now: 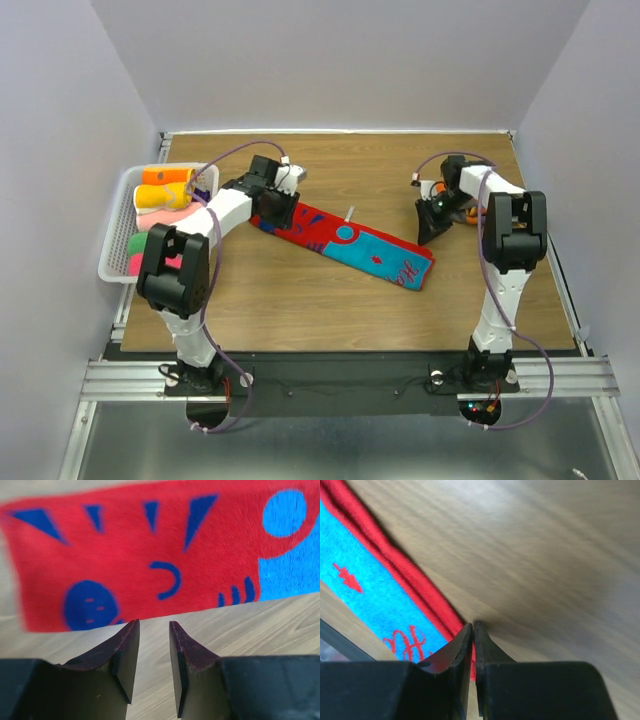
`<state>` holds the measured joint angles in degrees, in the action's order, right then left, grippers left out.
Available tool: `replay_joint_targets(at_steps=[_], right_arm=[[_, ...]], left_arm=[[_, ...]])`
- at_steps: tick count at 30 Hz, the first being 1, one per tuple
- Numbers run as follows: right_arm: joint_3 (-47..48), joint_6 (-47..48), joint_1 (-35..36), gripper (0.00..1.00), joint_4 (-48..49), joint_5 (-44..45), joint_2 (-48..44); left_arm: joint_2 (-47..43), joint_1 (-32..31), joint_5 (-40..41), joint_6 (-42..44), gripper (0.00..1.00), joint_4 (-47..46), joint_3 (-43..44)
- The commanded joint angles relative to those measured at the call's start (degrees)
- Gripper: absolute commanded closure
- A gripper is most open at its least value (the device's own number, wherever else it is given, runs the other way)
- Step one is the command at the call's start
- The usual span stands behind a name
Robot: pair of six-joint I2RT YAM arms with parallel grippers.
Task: Roll the towels
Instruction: Fold the towel
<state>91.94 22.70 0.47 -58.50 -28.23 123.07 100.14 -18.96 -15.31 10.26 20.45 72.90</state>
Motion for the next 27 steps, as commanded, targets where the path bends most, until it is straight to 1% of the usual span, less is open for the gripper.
replay_joint_targets(at_steps=[1,3,4,6,7,9,11,12,14,15,16,17,18,21,23,24,25,26,27], right_arm=[[-4.04,1.47,1.55,0.90,0.58,-0.34,-1.51],[-7.46,1.73,1.99,0.92,0.76,-0.16,-2.39],[-8.78,2.08,2.08,0.93,0.84,-0.16,-2.91],[-11.07,2.52,2.60,0.93,0.76,-0.34,-3.62],[-13.69,2.96,3.30,0.95,0.76,-0.42,-4.49],[-16.17,3.23,4.53,0.95,0.67,-0.69,-5.11],[-19.51,3.49,7.17,0.95,0.49,-1.65,-5.91],[-20.56,3.49,8.22,0.95,0.32,-2.70,-6.08],[-22.58,3.14,12.00,0.95,0.31,-4.55,-6.52],[-24.07,2.97,13.32,0.95,0.32,-5.86,-6.78],[-24.61,2.36,16.29,0.95,0.49,-8.83,-6.70],[-24.88,1.39,17.80,0.95,1.01,-9.73,-6.61],[-24.88,0.43,20.16,0.95,2.24,-11.65,-6.44],[-23.92,-1.95,20.89,0.95,3.39,-14.22,-7.40],[-23.21,-2.74,20.63,0.95,4.18,-13.08,-11.07],[-23.30,-3.44,20.45,0.94,4.88,-12.65,-12.92],[-23.47,-4.15,20.01,0.90,5.41,-12.38,-16.77],[-23.39,-5.28,19.92,0.89,6.55,-12.03,-18.46],[-23.30,-6.17,19.92,0.87,7.34,-11.16,-19.95]], left_arm=[[3.03,-0.81,0.72,-4.10,0.61,-2.96,1.01],[5.14,-0.81,0.63,-4.63,0.62,-3.83,3.11],[7.59,-0.81,1.24,-4.90,0.62,-3.75,4.08],[10.15,-0.81,1.51,-4.90,0.62,-3.66,7.15],[13.04,-0.81,2.03,-4.81,0.63,-3.49,8.38],[16.21,-0.81,2.39,-3.85,0.63,-3.31,12.51],[21.49,-0.64,3.35,-3.32,0.63,-2.17,16.64],[23.16,-0.46,3.53,-2.71,0.63,-1.03,21.44],[27.55,0.15,3.36,-2.62,0.63,-0.50,26.39],[28.79,0.33,3.44,-2.44,0.63,-0.41,31.11],[30.02,0.50,2.84,-2.27,0.61,-0.15,33.59],[32.03,1.03,2.22,-2.26,0.59,0.03,35.88],[32.83,1.29,1.52,-2.18,0.57,0.81,40.26],[32.85,1.47,0.02,-1.56,0.55,2.31,44.42],[28.99,1.47,-1.56,-1.21,0.55,3.72,43.30],[26.89,1.47,-2.52,-1.38,0.55,3.72,39.55],[24.60,1.38,-3.58,-1.99,0.54,2.68,36.99],[19.71,1.30,-5.67,-3.22,0.54,2.15,34.09],[17.31,0.69,-6.83,-3.84,0.53,0.31,28.23]])
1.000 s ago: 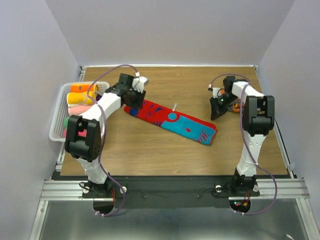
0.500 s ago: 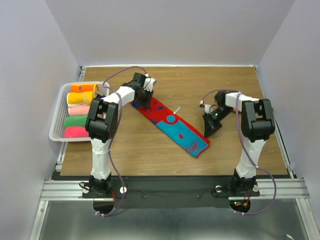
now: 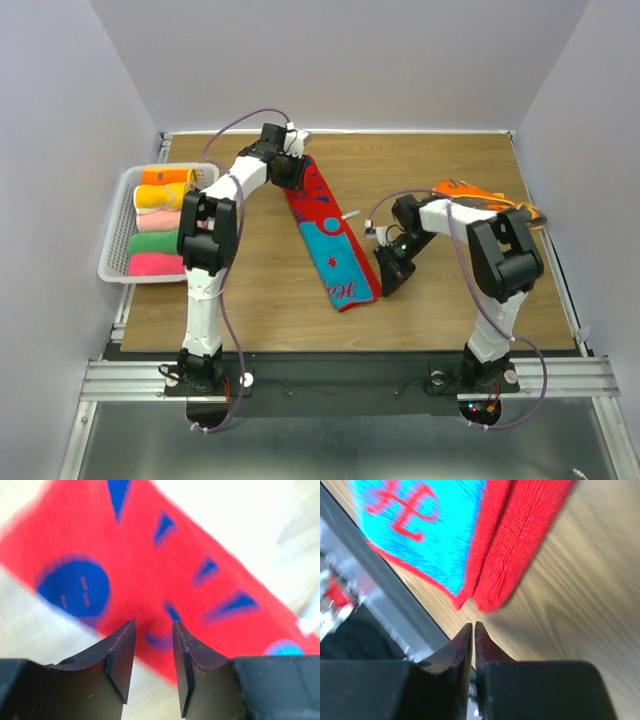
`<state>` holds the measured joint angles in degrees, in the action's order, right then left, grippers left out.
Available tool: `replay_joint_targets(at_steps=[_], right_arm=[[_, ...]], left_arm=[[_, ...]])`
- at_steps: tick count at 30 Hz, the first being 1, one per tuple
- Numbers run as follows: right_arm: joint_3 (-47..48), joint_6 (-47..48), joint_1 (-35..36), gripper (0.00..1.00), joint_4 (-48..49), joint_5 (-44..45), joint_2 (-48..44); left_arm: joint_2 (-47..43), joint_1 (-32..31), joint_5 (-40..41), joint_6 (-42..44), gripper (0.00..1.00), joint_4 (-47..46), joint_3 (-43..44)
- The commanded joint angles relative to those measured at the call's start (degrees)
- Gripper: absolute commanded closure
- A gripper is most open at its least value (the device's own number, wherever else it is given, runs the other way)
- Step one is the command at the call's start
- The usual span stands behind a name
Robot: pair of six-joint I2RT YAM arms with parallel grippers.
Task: Roll the towels
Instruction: Fold the towel
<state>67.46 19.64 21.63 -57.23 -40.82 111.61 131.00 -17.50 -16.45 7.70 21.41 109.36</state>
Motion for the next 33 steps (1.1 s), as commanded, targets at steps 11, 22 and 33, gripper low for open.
replay_joint_targets(at_steps=[11,22,33], right_arm=[[4.26,-13.31,0.78,0.67,9.15,3.90,-7.56],[3.82,-15.33,3.42,0.61,10.21,4.43,-4.91],[-3.39,-14.89,3.60,0.62,9.95,4.43,-9.92]], left_arm=[[-21.32,-6.76,-11.50,-3.75,0.52,-6.55,-26.92],[-15.95,-7.38,-9.31,-4.01,0.52,-7.43,-25.87],[-13.49,-7.38,-7.90,-4.72,0.52,-7.44,-24.90]])
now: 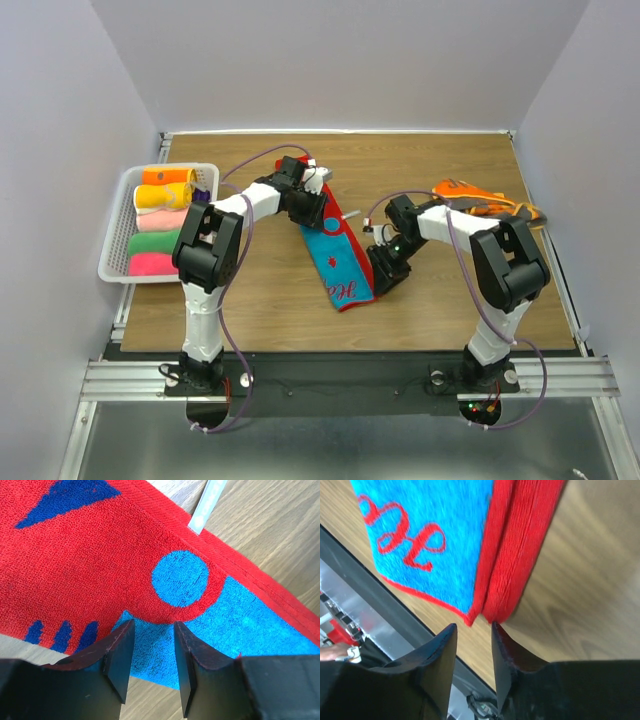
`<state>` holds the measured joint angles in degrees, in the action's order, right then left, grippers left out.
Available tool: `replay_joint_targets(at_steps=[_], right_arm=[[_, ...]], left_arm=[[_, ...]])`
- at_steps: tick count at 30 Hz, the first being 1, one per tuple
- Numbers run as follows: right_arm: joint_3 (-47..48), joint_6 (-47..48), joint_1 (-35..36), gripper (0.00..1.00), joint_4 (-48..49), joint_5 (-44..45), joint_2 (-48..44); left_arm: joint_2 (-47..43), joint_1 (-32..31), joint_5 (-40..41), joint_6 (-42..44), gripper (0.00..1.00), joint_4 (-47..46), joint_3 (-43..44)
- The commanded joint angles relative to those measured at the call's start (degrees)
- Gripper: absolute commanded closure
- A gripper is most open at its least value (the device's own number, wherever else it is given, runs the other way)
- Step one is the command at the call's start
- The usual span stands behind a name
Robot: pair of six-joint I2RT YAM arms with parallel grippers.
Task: Roll the towels
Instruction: Fold the towel
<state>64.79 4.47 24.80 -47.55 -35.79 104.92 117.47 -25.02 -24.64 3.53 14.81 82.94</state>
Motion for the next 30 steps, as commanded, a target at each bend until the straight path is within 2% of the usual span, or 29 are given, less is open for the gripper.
replay_joint_targets(at_steps=[1,24,27,30], right_arm=[[-1.07,0.10,0.51,0.63,0.26,-0.86,-3.50],[-0.64,0.10,3.06,0.66,0.62,-2.44,1.51],[-0.20,0.01,3.06,0.67,0.62,-2.53,1.86],[0.24,0.01,3.07,0.76,0.62,-2.00,1.86]], left_arm=[[-0.05,0.14,0.38,-0.45,0.52,-0.92,1.53],[0.48,0.14,0.47,-0.72,0.52,-1.01,1.62],[0.74,0.14,0.56,-0.54,0.52,-1.10,1.70],[1.01,0.14,0.47,-0.72,0.52,-1.19,1.44]])
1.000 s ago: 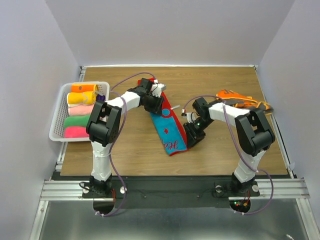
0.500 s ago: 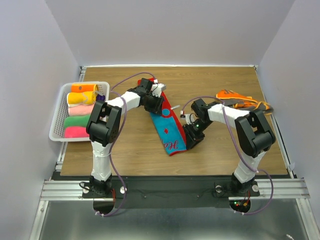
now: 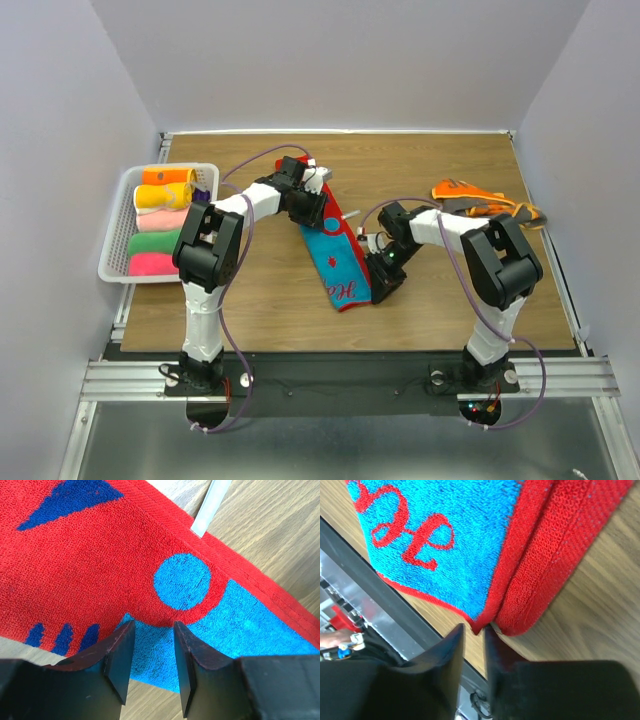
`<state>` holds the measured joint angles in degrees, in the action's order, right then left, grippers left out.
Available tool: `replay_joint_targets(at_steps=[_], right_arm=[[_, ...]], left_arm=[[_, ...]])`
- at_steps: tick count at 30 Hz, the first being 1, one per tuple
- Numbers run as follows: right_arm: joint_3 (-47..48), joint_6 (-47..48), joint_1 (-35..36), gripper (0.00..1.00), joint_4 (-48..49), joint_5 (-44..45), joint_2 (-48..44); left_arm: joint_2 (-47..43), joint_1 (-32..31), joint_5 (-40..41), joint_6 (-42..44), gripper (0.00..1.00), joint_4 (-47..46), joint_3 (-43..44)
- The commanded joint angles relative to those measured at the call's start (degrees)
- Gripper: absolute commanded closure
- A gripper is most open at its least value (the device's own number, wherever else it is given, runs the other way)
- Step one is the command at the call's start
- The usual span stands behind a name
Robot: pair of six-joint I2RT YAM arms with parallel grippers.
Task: Roll the towels
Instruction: Fold the towel
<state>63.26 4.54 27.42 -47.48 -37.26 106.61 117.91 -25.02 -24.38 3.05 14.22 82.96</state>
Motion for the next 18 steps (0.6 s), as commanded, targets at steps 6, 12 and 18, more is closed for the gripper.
replay_joint_targets(at_steps=[6,12,18], right_arm=[[1.69,0.03,0.53,0.99,0.03,-0.89,-3.23],[1.25,0.74,0.44,0.99,-1.12,-0.10,-9.22],[-0.25,1.17,0.44,0.99,-1.47,4.90,-9.93]], left_arm=[[0.83,0.14,0.65,-0.15,0.52,-0.68,1.15],[1.36,0.14,1.18,-0.06,0.52,-0.51,1.33],[2.41,0.14,1.71,0.20,0.52,0.11,2.56]])
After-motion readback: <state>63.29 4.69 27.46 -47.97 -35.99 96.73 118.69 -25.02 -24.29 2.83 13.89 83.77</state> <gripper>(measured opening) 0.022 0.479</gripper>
